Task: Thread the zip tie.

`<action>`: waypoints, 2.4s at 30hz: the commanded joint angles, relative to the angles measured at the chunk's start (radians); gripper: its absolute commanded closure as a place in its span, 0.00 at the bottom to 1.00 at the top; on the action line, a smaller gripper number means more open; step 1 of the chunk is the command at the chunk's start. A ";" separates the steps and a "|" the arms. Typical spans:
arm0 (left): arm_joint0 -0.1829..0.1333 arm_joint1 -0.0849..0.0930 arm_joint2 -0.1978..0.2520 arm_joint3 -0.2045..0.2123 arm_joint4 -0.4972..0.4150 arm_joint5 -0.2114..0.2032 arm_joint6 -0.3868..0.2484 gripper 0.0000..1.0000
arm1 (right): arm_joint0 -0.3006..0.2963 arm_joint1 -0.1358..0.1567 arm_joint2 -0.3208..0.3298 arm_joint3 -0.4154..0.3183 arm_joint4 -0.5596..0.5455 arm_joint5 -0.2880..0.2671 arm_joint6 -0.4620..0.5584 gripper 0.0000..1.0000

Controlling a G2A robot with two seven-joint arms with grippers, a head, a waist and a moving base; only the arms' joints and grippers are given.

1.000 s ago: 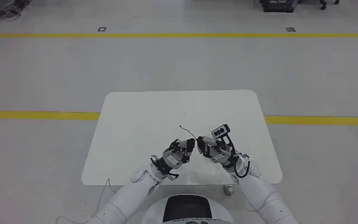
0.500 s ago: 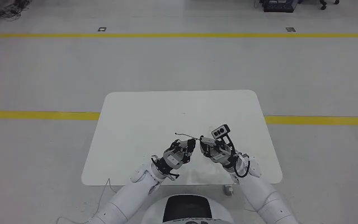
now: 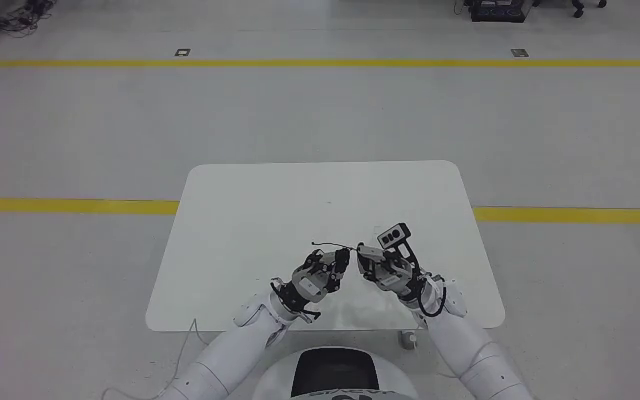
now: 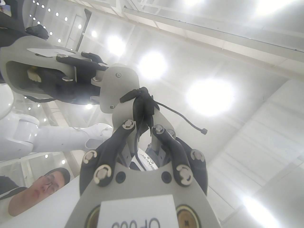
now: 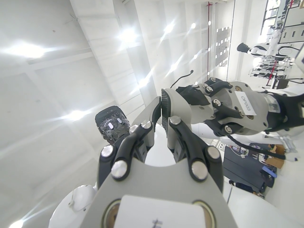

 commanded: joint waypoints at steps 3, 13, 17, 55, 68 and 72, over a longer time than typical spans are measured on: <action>0.002 -0.001 -0.003 -0.001 0.000 -0.001 0.000 1.00 | -0.001 0.000 0.002 0.004 -0.008 0.003 0.000 1.00; 0.005 -0.003 -0.008 -0.002 0.003 0.004 0.001 1.00 | -0.008 0.003 0.013 0.013 -0.022 0.012 0.001 1.00; 0.005 -0.004 -0.008 -0.002 0.005 0.007 0.000 1.00 | -0.011 0.005 0.019 0.016 -0.028 0.015 -0.001 1.00; 0.004 -0.010 -0.016 0.009 0.005 0.019 0.003 1.00 | 0.007 0.005 0.024 0.069 -0.053 0.035 -0.015 1.00; 0.004 -0.010 -0.016 0.009 0.005 0.019 0.003 1.00 | 0.012 0.004 0.023 0.089 -0.053 0.036 -0.013 1.00; 0.004 -0.010 -0.016 0.009 0.005 0.019 0.003 1.00 | 0.013 0.003 0.024 0.094 -0.052 0.036 -0.011 1.00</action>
